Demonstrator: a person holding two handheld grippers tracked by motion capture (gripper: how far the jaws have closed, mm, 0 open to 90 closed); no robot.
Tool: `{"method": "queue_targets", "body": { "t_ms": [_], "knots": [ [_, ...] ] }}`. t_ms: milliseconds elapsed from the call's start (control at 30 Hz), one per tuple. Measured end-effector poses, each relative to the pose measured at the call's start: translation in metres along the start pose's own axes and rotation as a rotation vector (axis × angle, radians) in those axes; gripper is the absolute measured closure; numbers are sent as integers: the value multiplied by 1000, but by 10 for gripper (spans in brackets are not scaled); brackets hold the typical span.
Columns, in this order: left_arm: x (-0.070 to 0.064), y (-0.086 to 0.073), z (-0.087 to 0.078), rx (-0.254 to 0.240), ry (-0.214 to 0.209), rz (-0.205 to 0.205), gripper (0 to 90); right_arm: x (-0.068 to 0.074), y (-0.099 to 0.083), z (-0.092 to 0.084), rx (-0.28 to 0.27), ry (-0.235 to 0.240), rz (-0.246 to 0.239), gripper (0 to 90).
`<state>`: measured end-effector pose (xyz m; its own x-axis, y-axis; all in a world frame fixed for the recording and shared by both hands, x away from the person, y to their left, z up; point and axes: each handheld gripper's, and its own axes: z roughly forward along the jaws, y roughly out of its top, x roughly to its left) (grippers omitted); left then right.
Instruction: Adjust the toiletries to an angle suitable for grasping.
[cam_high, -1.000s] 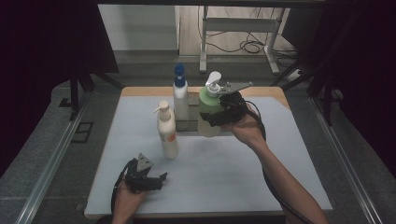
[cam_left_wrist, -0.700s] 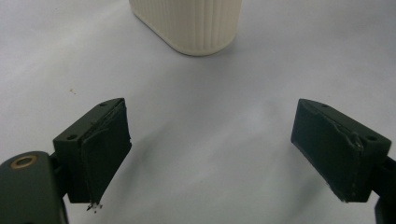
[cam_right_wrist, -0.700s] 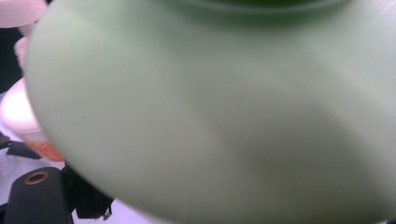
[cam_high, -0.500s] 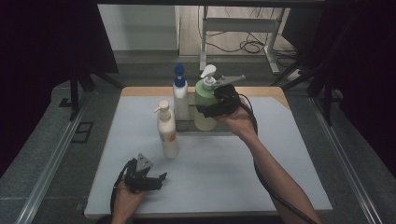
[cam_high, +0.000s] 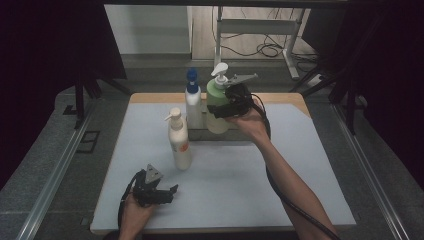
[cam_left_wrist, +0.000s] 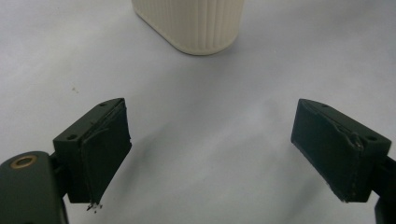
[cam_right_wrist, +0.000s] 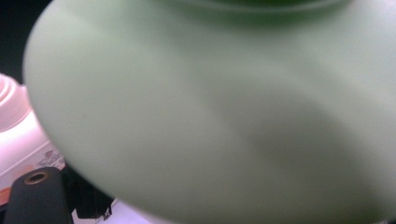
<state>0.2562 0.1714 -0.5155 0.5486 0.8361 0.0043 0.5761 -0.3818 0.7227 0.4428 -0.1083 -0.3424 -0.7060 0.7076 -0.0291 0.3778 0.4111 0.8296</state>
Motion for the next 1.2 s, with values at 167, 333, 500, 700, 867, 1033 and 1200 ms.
{"method": "queue_targets", "body": {
  "t_ms": [167,333,500,700,867,1033,1200],
  "knots": [
    [0,0,-1,-3,0,-3,116,-5,2,5,0,-18,14,120],
    [0,0,-1,-4,-2,-7,116,-12,4,11,-5,-36,32,120],
    [0,0,-1,-1,-1,-5,116,-16,3,17,-1,-50,39,120],
    [0,0,0,-2,-1,-4,116,-21,-2,25,3,-58,46,120],
    [0,0,0,-1,-2,-4,116,-22,-5,30,14,-67,45,120],
    [0,0,0,1,-3,-1,116,-21,-10,35,23,-62,39,120],
    [0,0,0,4,-4,0,116,-19,-13,39,31,-59,35,120]
  ]
}}
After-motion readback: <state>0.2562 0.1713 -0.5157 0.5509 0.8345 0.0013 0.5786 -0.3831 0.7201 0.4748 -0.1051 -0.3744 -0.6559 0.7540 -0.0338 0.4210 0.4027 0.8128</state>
